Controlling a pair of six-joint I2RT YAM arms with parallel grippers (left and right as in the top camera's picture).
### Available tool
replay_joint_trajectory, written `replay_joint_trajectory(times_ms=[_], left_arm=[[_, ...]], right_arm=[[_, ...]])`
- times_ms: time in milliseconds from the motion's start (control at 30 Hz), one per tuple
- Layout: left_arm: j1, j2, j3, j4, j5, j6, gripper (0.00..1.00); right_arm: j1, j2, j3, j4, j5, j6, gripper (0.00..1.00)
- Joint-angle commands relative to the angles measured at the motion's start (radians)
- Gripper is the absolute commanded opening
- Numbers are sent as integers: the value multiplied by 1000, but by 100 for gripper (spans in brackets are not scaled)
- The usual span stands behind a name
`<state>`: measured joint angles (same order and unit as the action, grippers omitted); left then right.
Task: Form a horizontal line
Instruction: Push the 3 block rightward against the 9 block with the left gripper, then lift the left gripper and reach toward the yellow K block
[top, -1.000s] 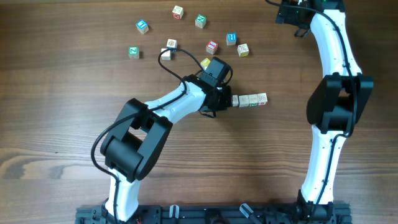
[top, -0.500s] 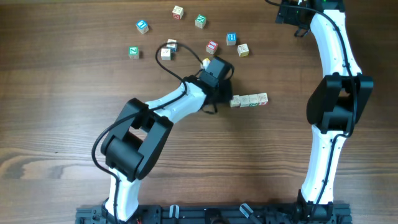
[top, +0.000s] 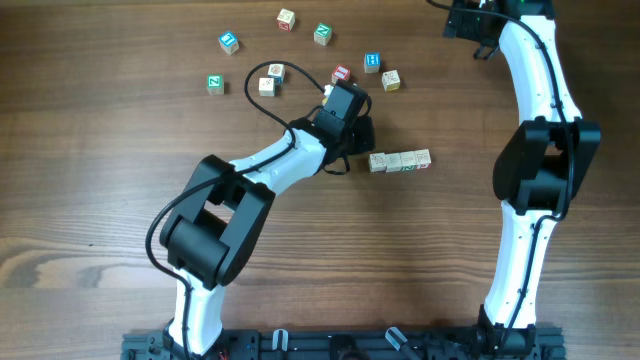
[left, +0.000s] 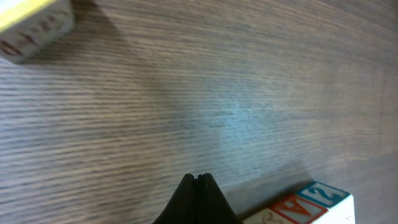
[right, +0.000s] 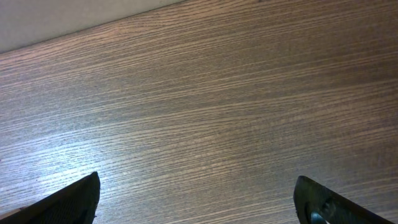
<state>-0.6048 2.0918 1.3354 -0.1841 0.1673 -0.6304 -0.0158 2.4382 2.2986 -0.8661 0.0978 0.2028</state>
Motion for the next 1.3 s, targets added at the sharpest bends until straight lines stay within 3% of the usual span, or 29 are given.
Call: replay_joint_trajectory(times_ms=[0,700,900,967,1033,1167,1267], left_arm=[[-14,14,5,-4,63,-2,4],[-25,14,5,-45,101,-2,4],[52,-45,24,-21,34,-2,4],[113,-105,85,-120,34,-2,4],[187,-135,237,-346,57,24,4],[348,-132,668,-791,81,216,4],[449,-132,789,-835,45,261,4]], right_arm=[[5,-7,3,2,-2,-13,100],[5,-7,3,2,-2,-13,100],[5,-7,3,2,-2,-13,100],[5,-7,3,2,-2,-13,100],[5,-7,3,2,-2,-13,100],[5,-7,3,2,-2,-13,100],[5,-7,3,2,-2,-13,99]])
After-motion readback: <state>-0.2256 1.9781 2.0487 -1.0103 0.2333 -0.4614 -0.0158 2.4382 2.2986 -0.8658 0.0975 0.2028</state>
